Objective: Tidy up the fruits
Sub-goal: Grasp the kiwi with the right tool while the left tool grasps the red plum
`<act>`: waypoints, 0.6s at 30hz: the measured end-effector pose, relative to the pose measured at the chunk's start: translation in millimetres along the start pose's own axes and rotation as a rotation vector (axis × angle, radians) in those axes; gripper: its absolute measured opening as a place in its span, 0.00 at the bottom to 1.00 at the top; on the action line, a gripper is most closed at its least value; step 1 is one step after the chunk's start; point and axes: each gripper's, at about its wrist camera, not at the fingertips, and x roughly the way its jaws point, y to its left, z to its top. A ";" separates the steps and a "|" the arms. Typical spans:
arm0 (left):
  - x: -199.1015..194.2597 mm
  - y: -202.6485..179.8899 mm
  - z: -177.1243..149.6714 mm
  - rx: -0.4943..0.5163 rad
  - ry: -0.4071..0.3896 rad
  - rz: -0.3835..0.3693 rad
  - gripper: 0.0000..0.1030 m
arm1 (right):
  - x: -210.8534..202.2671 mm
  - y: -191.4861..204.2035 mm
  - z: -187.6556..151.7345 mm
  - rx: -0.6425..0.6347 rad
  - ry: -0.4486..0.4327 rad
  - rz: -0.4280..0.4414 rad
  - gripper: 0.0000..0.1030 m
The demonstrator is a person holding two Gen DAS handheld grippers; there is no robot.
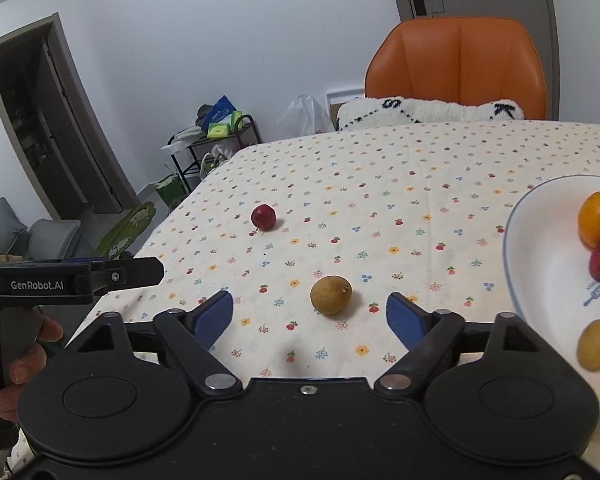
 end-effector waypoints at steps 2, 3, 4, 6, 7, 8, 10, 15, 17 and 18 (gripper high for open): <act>4.4 -0.6 1.7 -0.002 -0.001 -0.005 0.99 | 5.5 -0.9 0.4 0.000 0.006 0.006 0.78; 7.4 -1.5 2.6 0.000 -0.002 -0.009 0.98 | 8.3 -1.4 0.9 0.001 0.009 0.007 0.77; 9.7 -2.2 3.1 0.003 -0.003 -0.012 0.98 | 11.2 -2.0 1.2 0.002 0.011 0.007 0.76; 13.8 -4.1 3.9 0.011 -0.007 -0.012 0.97 | 17.8 -3.2 2.3 0.000 0.022 0.008 0.64; 16.3 -5.0 4.9 0.014 -0.008 -0.010 0.97 | 21.5 -3.8 2.7 -0.001 0.032 0.010 0.57; 18.6 -6.0 5.8 0.017 -0.008 -0.008 0.95 | 25.7 -5.0 3.1 0.000 0.049 0.013 0.43; 22.8 -7.2 8.6 0.017 -0.010 -0.008 0.92 | 28.8 -6.7 4.0 -0.012 0.049 -0.002 0.24; 34.6 -11.1 17.0 0.012 -0.015 -0.007 0.81 | 27.7 -11.7 8.1 -0.006 0.048 0.024 0.22; 40.8 -14.5 20.0 0.016 -0.012 -0.011 0.79 | 26.0 -13.6 9.7 -0.004 0.042 0.029 0.22; 43.8 -16.8 21.3 0.019 -0.012 -0.012 0.77 | 25.4 -14.5 9.9 -0.005 0.038 0.028 0.22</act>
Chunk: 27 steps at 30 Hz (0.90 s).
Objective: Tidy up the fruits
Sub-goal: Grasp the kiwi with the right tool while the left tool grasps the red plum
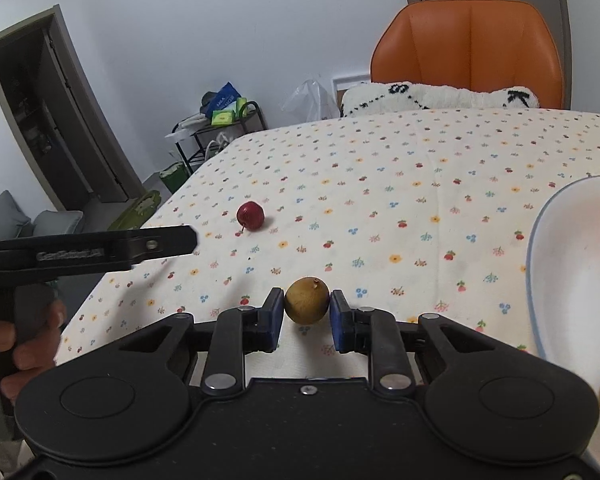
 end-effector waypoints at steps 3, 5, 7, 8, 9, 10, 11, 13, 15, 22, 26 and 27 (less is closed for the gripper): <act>9.2 -6.5 4.2 0.015 0.002 -0.004 0.70 | -2.0 -4.6 2.2 0.002 -0.009 -0.006 0.22; 15.5 -10.3 6.7 0.026 0.005 -0.005 0.66 | -3.4 -8.2 3.5 0.008 -0.016 -0.007 0.22; 21.6 -14.0 8.6 0.035 0.004 -0.001 0.62 | -4.1 -11.4 4.6 0.011 -0.021 -0.008 0.22; 24.3 -15.7 9.1 0.040 0.001 0.006 0.60 | -4.0 -12.9 5.1 0.013 -0.020 -0.009 0.22; 27.2 -18.1 9.6 0.048 -0.001 0.013 0.58 | -3.6 -13.9 5.5 0.015 -0.020 -0.010 0.22; 30.1 -19.8 10.5 0.056 -0.001 0.014 0.58 | -3.3 -15.2 5.9 0.017 -0.020 -0.010 0.22; 33.1 -21.5 11.2 0.060 -0.001 0.013 0.56 | -2.6 -16.1 6.0 0.019 -0.019 -0.009 0.22; 39.5 -23.3 12.6 0.064 0.004 0.014 0.55 | -1.2 -17.2 5.7 0.019 -0.017 -0.005 0.22; 46.3 -24.4 14.1 0.065 0.010 0.017 0.52 | 0.4 -17.3 4.9 0.016 -0.016 -0.001 0.22; 66.1 -30.3 14.9 0.087 0.042 0.027 0.33 | 2.3 -20.4 2.8 0.027 -0.018 -0.001 0.22; 64.9 -32.7 13.7 0.085 0.040 0.032 0.21 | 0.0 -20.3 1.8 0.029 -0.022 -0.002 0.22; 62.8 -32.3 14.0 0.078 0.038 0.026 0.21 | -0.8 -20.3 1.4 0.033 -0.024 -0.002 0.22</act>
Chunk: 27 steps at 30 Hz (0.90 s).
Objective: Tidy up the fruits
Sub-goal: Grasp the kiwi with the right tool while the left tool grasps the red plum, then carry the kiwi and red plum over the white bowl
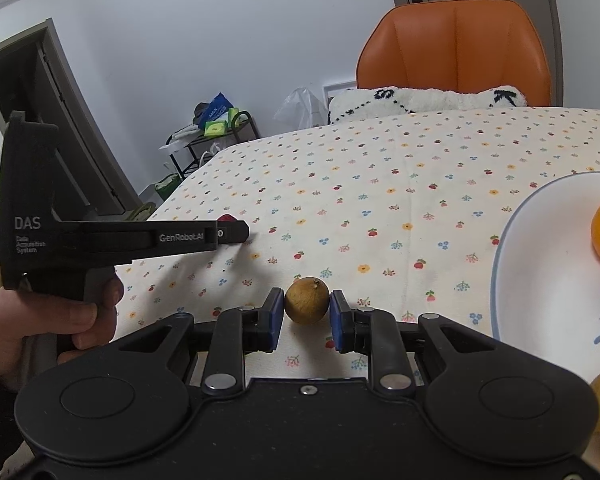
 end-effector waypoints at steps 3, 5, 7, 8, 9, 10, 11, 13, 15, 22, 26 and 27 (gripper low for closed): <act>-11.8 -3.3 -0.5 0.007 -0.018 -0.002 0.21 | -4.7 1.2 -0.2 0.006 -0.009 -0.004 0.22; -19.3 -6.1 -0.8 0.004 -0.021 -0.009 0.21 | -9.2 2.6 -0.7 0.008 -0.018 -0.007 0.22; -27.7 -8.0 -1.4 0.002 -0.026 -0.016 0.21 | -15.1 3.9 -0.5 0.011 -0.030 -0.009 0.22; -32.3 -9.2 -1.9 0.003 -0.030 -0.019 0.21 | -18.3 4.5 -0.5 0.012 -0.037 -0.010 0.22; -36.7 -10.7 -2.3 0.004 -0.034 -0.023 0.21 | -21.6 5.1 -0.3 0.013 -0.043 -0.011 0.22; -41.5 -12.0 -2.5 0.004 -0.038 -0.028 0.21 | -24.8 6.0 0.2 0.015 -0.049 -0.012 0.22; -46.4 -13.5 -2.2 0.005 -0.043 -0.032 0.21 | -27.9 7.0 0.7 0.016 -0.055 -0.014 0.22; -56.3 -17.2 -1.8 0.010 -0.056 -0.040 0.21 | -35.0 9.0 1.1 0.014 -0.068 -0.019 0.22; -65.4 -20.7 -1.2 0.015 -0.067 -0.046 0.21 | -41.7 10.2 1.7 0.014 -0.078 -0.023 0.22; -98.0 -33.3 -1.2 0.041 -0.103 -0.057 0.21 | -67.6 11.5 0.3 0.017 -0.119 -0.033 0.22; -113.9 -40.4 -2.2 0.041 -0.117 -0.069 0.21 | -80.6 9.7 -1.4 0.015 -0.134 -0.038 0.22; -116.8 -42.3 -2.7 0.041 -0.118 -0.073 0.21 | -83.8 9.2 -1.8 0.013 -0.138 -0.039 0.22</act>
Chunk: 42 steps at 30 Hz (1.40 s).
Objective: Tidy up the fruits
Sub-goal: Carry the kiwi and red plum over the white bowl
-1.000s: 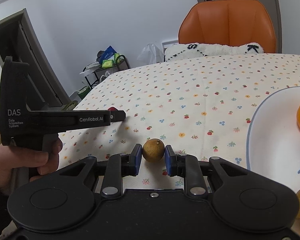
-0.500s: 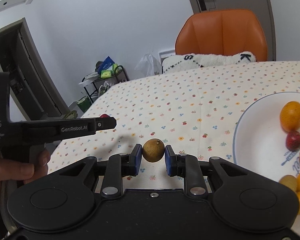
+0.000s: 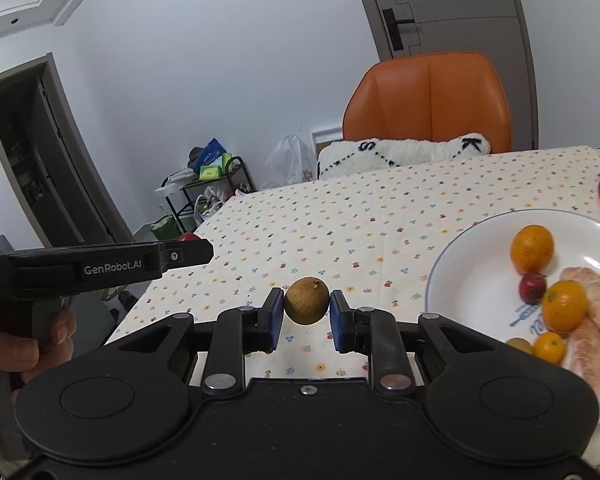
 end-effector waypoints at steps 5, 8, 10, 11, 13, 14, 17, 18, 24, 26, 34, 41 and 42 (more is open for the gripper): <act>-12.6 -12.5 -0.6 0.011 -0.014 -0.010 0.21 | -15.2 -6.2 -0.3 0.005 -0.019 -0.010 0.22; -18.6 -19.7 0.3 0.017 -0.023 -0.018 0.21 | -24.6 -12.2 -1.1 0.014 -0.032 -0.021 0.22; -21.6 -25.1 0.4 0.022 -0.028 -0.024 0.21 | -30.0 -15.6 -1.6 0.018 -0.042 -0.028 0.22; -22.8 -28.2 0.2 0.025 -0.030 -0.028 0.21 | -33.1 -17.3 -1.5 0.020 -0.047 -0.032 0.22; -25.0 -34.4 -0.4 0.031 -0.032 -0.035 0.21 | -39.5 -21.0 -1.9 0.025 -0.057 -0.036 0.22; -26.0 -37.4 -0.6 0.034 -0.033 -0.038 0.21 | -42.0 -22.7 -1.8 0.026 -0.061 -0.040 0.22; -29.3 -45.9 -1.2 0.044 -0.038 -0.047 0.21 | -50.2 -27.6 -2.5 0.030 -0.072 -0.048 0.22; -30.2 -48.3 -1.1 0.046 -0.039 -0.050 0.21 | -52.5 -29.2 -3.1 0.031 -0.075 -0.050 0.22; -35.1 -60.6 -2.4 0.057 -0.045 -0.065 0.21 | -65.3 -35.4 -6.5 0.039 -0.086 -0.062 0.22; -35.9 -64.4 -2.9 0.060 -0.045 -0.069 0.21 | -68.4 -37.5 -7.2 0.040 -0.089 -0.067 0.22; -38.2 -81.3 -5.0 0.071 -0.046 -0.079 0.21 | -85.3 -51.7 -8.7 0.058 -0.109 -0.086 0.22; -35.7 -97.8 -7.0 0.084 -0.045 -0.102 0.21 | -97.5 -68.9 -9.8 0.084 -0.128 -0.094 0.22; -34.3 -100.0 -7.3 0.086 -0.043 -0.106 0.21 | -98.2 -71.3 -10.1 0.087 -0.128 -0.099 0.22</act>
